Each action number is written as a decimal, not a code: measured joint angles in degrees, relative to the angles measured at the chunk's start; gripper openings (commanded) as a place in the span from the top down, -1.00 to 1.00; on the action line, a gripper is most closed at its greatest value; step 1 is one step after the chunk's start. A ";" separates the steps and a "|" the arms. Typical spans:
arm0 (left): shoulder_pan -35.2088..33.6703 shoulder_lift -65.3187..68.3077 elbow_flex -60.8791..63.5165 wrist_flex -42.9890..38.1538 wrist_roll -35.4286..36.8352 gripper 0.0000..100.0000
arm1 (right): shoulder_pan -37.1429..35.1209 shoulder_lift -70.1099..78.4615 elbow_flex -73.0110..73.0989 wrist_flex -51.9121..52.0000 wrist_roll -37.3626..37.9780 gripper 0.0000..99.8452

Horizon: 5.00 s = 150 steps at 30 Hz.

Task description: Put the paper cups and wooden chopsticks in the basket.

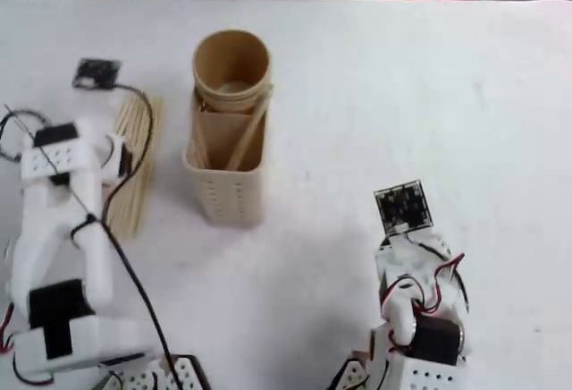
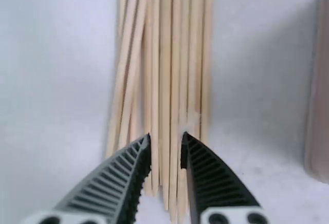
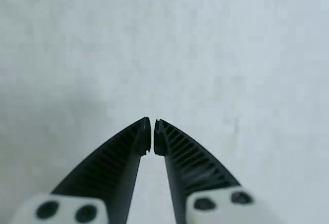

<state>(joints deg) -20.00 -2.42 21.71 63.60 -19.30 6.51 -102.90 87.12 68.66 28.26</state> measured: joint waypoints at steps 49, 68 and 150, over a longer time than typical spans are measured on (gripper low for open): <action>3.16 11.87 -14.42 6.07 5.36 0.95 | 1.32 0.09 9.23 0.97 0.00 0.95; 17.32 -26.73 -23.21 14.07 13.45 0.95 | 1.32 0.09 9.23 0.97 0.00 0.95; 3.52 -35.78 9.58 -12.31 12.92 0.83 | 1.32 0.09 9.23 0.97 0.00 0.95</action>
<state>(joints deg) -16.48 -38.20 31.30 51.30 -6.37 7.82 -102.81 96.35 69.63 28.26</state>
